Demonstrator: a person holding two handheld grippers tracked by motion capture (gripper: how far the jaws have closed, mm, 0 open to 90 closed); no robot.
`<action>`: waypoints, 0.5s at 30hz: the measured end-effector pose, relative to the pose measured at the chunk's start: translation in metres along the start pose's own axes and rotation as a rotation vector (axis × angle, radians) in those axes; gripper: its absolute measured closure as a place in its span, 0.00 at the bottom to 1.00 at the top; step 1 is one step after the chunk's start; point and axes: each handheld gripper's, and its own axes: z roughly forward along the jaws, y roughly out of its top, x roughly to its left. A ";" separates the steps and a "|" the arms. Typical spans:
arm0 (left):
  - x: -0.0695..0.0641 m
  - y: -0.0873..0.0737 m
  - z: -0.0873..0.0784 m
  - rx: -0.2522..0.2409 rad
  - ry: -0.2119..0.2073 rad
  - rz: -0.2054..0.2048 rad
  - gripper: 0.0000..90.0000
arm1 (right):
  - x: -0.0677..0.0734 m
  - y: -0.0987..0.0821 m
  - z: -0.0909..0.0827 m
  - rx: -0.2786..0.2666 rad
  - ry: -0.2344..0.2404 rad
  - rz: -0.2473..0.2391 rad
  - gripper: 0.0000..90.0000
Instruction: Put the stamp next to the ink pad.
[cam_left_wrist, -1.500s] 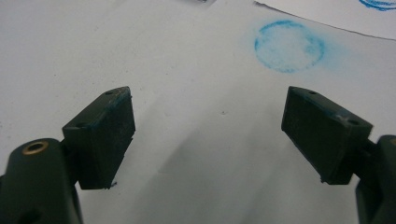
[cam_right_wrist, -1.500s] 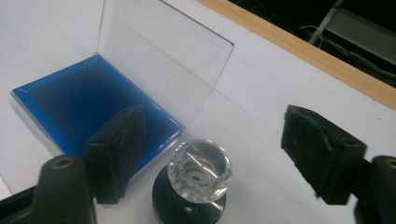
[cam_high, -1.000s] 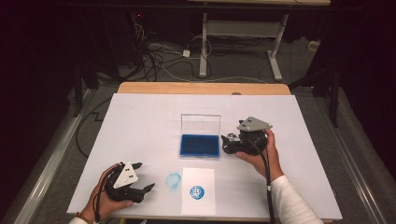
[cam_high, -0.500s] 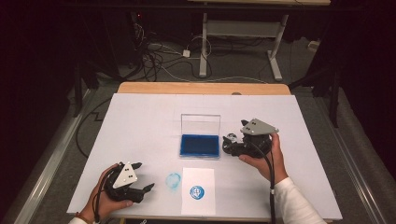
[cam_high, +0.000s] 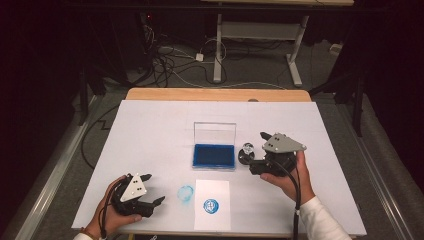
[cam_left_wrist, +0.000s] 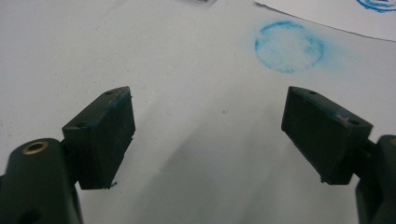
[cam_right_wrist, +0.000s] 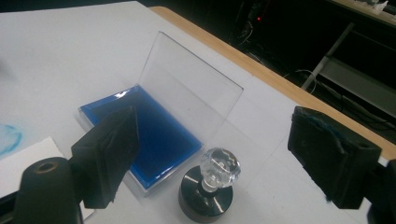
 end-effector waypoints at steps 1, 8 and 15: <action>0.000 0.000 0.000 0.000 0.000 0.000 0.19 | 0.000 0.000 -0.001 0.000 0.000 -0.003 0.19; 0.000 0.000 0.000 0.003 -0.001 0.002 0.19 | 0.002 -0.003 -0.010 -0.005 0.010 -0.018 0.19; 0.000 0.000 0.000 0.005 -0.001 0.005 0.19 | 0.004 -0.005 -0.014 0.000 0.005 -0.031 0.19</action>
